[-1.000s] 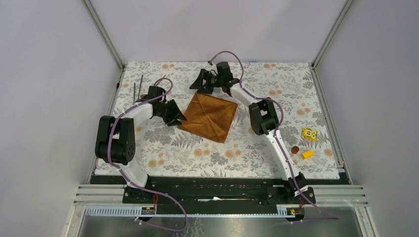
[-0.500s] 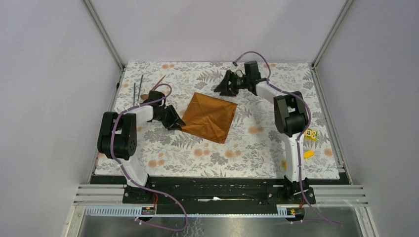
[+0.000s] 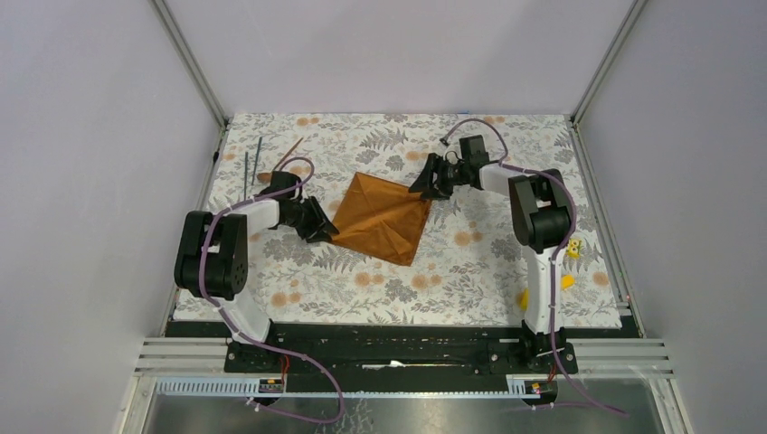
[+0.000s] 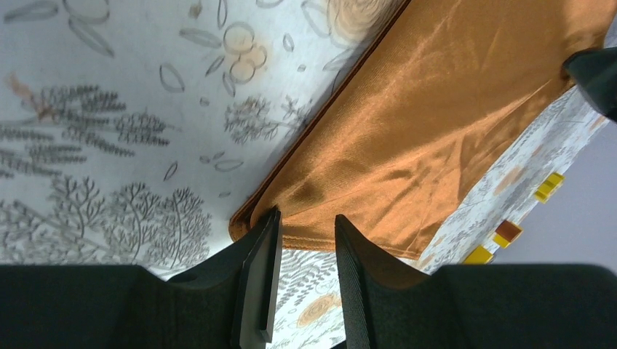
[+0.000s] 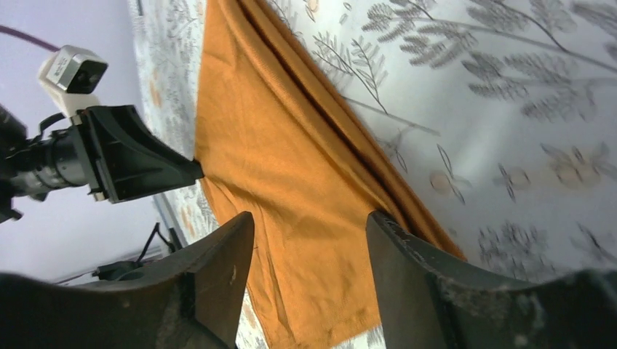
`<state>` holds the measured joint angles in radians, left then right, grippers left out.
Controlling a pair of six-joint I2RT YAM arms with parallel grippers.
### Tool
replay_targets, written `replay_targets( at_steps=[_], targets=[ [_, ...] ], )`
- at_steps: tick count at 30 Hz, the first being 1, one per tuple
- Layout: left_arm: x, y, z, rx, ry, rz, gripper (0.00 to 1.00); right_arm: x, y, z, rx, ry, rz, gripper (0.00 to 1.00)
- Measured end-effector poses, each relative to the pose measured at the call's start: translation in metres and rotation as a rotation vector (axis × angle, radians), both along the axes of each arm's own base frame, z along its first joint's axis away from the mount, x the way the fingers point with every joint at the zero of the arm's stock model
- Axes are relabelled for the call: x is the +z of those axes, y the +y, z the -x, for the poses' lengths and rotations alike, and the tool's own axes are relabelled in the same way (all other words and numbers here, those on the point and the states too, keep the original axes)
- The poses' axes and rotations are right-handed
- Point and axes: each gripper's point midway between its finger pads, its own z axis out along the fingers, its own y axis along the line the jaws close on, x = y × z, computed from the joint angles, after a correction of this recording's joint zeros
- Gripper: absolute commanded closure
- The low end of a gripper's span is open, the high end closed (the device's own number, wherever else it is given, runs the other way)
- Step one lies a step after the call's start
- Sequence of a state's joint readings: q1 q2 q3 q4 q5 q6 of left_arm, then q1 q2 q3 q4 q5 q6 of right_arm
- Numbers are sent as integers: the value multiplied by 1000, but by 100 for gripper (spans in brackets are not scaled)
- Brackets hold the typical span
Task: Fold the napkin into a case and place the utensils inside
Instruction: Smooth out the lower triangle-folded napkin at the center of the board.
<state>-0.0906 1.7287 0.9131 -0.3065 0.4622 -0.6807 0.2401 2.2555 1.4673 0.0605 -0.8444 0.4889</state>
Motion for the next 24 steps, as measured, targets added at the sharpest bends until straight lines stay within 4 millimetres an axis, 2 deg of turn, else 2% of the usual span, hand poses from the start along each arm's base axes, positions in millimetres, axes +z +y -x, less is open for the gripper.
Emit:
replay_targets(
  at_steps=[4,6,8,9,11,14,16,18,21,24],
  targets=[
    [5,1,15,-20,24,-9,48,14,-17,11,-48,-1,128,23],
    [15,1,21,-32,20,-9,39,32,-26,18,-66,-35,199,16],
    [31,1,24,-48,-6,-10,32,62,-29,31,-58,-116,290,11],
    [41,1,23,-54,-21,-11,29,75,-25,38,-40,-163,324,8],
    [67,2,14,-67,-80,-15,25,104,-4,61,48,-304,386,3],
    [104,10,-5,-55,-192,-26,19,128,43,115,266,-525,477,2],
    [119,24,-12,-16,-243,-52,16,124,70,156,443,-619,530,5],
    [131,45,-15,46,-279,-94,13,104,79,189,618,-648,594,8],
    [143,70,-15,124,-311,-139,12,63,70,212,806,-594,704,14],
    [152,81,-14,162,-339,-161,12,33,62,219,924,-522,805,22]
  ],
)
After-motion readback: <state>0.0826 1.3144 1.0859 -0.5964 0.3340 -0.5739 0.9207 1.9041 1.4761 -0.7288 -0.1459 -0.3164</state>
